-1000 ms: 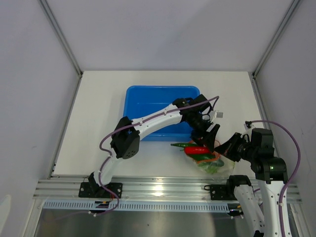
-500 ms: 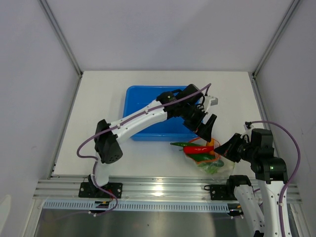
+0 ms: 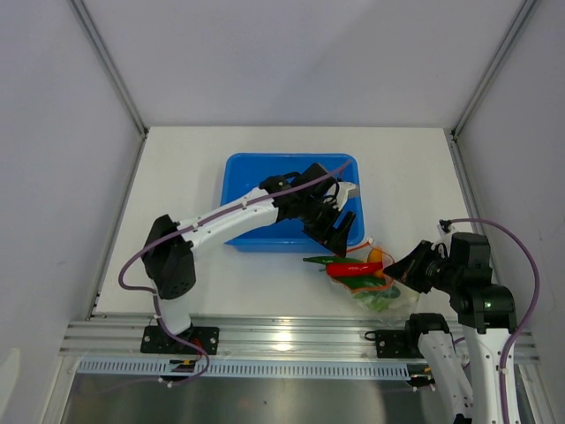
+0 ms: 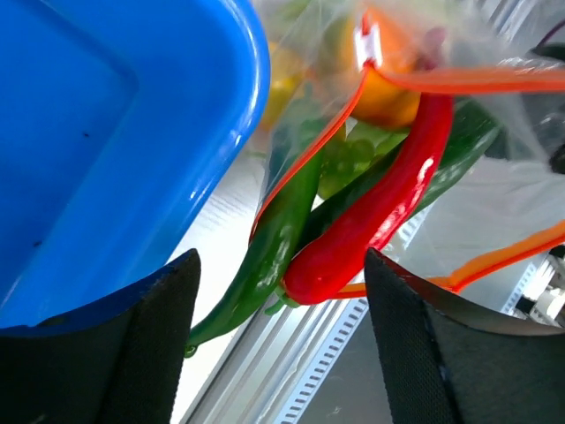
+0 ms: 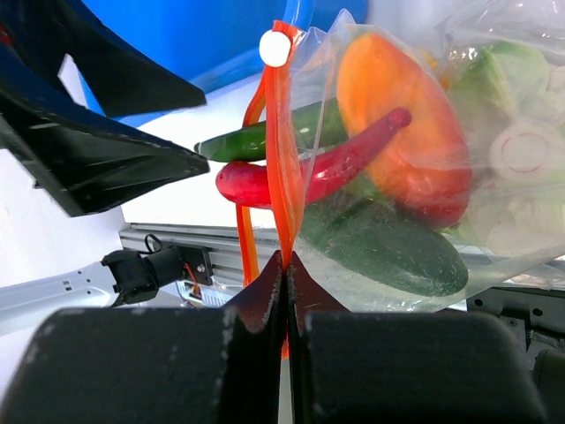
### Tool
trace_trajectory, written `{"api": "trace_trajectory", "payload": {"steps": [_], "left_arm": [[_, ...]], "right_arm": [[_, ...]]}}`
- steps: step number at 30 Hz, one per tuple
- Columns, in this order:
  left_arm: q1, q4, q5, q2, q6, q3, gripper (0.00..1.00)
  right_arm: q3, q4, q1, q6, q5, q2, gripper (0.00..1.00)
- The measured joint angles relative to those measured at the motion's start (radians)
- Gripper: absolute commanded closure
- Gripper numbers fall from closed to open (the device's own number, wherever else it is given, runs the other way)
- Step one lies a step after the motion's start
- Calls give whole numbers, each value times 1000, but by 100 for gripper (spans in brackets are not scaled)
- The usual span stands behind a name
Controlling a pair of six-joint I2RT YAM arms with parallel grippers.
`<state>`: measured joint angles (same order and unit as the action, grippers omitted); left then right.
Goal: Place the food in the zip-top bag and seal the zipper
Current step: Place the fake vegetable in the zipper food storage bag, then adjust the zipper food storage bag at the center of the board.
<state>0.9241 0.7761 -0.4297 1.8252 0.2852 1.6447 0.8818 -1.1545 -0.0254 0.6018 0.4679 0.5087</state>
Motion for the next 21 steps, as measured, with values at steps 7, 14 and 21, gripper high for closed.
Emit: {"api": "trace_trajectory", "payload": {"steps": [7, 14, 21], "left_arm": [[7, -54, -46, 0, 2, -22, 38], [16, -79, -73, 2, 5, -13, 38], [18, -91, -79, 43, 4, 14, 40]], "right_arm": [[0, -2, 0, 0, 0, -8, 100], [0, -3, 0, 2, 0, -12, 100], [0, -3, 0, 8, 0, -12, 100]]}}
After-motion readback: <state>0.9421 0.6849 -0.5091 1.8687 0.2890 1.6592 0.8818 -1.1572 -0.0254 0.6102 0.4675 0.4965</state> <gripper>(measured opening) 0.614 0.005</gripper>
